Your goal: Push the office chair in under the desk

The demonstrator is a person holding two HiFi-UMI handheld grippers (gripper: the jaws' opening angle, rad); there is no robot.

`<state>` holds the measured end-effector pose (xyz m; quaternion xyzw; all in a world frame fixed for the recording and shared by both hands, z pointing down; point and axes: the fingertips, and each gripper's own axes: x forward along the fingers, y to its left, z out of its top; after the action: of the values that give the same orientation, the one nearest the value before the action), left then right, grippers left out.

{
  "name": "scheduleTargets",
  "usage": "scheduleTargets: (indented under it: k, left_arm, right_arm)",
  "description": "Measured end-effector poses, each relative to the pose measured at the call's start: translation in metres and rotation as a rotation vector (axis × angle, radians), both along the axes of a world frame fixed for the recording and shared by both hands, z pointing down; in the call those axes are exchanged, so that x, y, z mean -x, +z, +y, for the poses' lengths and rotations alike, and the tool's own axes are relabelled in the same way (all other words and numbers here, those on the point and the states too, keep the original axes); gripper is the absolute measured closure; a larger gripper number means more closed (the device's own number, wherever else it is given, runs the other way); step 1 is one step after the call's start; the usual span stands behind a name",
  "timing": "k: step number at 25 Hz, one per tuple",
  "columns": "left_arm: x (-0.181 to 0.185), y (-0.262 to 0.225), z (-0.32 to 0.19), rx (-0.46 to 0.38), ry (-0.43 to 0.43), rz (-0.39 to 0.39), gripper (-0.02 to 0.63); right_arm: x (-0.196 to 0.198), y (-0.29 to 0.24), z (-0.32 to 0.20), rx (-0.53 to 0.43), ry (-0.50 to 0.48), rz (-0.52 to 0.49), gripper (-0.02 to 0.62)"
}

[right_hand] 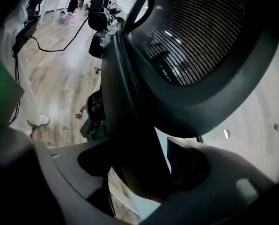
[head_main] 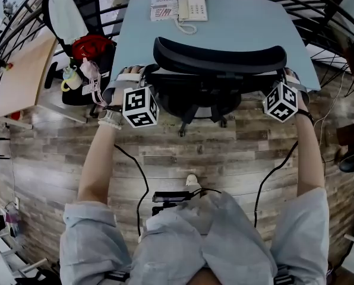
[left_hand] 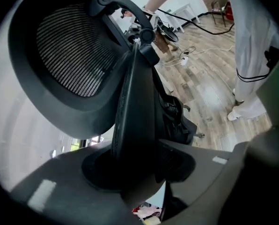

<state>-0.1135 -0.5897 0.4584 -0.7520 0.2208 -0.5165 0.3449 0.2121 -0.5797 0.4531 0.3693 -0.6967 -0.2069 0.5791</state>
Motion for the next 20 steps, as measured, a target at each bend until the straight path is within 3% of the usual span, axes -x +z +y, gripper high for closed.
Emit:
scheduleTargets:
  k: [7,13,17,20]
  left_arm:
    - [0.020,-0.013,0.002,0.002,-0.068,0.107,0.405]
    - [0.053,-0.025,0.011,0.026,-0.201,0.263,0.405]
    - [0.068,-0.033,0.040,0.065,-0.293,0.463,0.407]
    - [0.058,-0.044,0.067,0.084,-0.339,0.644,0.410]
  right_arm:
    - [0.004,-0.023,0.026,-0.074,0.030,-0.081,0.265]
    - [0.027,-0.040,0.056,-0.123,0.026,-0.209,0.265]
    - [0.045,-0.051,0.076,-0.160,0.054,-0.414,0.268]
    - [0.053,-0.062,0.089,-0.186,0.090,-0.586,0.292]
